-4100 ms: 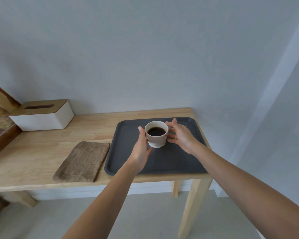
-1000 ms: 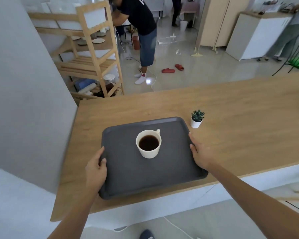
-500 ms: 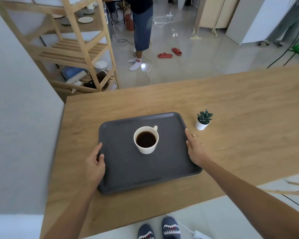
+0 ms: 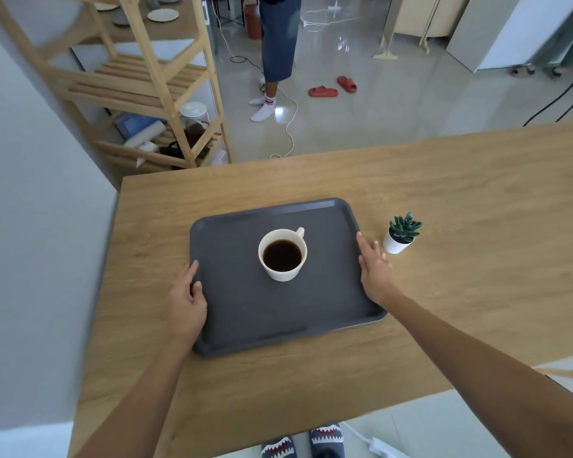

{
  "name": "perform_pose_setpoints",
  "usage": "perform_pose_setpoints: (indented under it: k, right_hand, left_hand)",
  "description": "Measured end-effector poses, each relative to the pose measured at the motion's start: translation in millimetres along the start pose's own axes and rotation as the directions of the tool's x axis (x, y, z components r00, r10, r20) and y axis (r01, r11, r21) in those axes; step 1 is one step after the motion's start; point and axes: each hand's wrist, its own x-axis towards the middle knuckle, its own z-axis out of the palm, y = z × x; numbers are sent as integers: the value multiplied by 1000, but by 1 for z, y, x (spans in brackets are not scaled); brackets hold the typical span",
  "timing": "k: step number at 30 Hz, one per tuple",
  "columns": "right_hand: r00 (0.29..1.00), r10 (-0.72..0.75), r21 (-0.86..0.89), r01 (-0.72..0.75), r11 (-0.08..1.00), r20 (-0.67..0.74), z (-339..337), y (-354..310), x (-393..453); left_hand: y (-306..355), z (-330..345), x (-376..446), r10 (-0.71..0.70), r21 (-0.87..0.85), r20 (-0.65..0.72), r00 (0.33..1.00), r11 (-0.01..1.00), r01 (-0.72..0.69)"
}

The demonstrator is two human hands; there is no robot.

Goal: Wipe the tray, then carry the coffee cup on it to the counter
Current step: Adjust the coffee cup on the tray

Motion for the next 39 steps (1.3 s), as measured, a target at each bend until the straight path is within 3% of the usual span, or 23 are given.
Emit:
perform_pose_setpoints:
  k: [14, 17, 19, 23, 26, 31, 39]
  right_hand:
    - [998, -49, -201, 56, 978, 40, 12, 8, 8]
    - [999, -44, -234, 47, 971, 21, 10, 4, 7]
    - [995, -91, -175, 83, 981, -38, 8, -9, 6]
    - [982, -186, 115, 190, 975, -40, 4, -59, 5]
    - [987, -139, 281, 112, 953, 81, 1, -91, 10]
    - [956, -107, 359, 3, 933, 272, 11, -99, 23]
    - [944, -80, 504, -97, 858, 319, 14, -90, 19]
  left_hand:
    - [10, -4, 1, -23, 109, 95, 995, 994, 13]
    - [18, -3, 0, -37, 252, 107, 994, 968, 9]
    - [30, 3, -5, -3, 295, 58, 998, 955, -14]
    - [67, 31, -24, 115, 83, 111, 987, 989, -125]
    - [86, 55, -37, 40, -80, 191, 981, 997, -25]
    - [98, 77, -54, -85, -214, 253, 964, 967, 141]
    - [99, 82, -48, -126, -205, 275, 953, 961, 186]
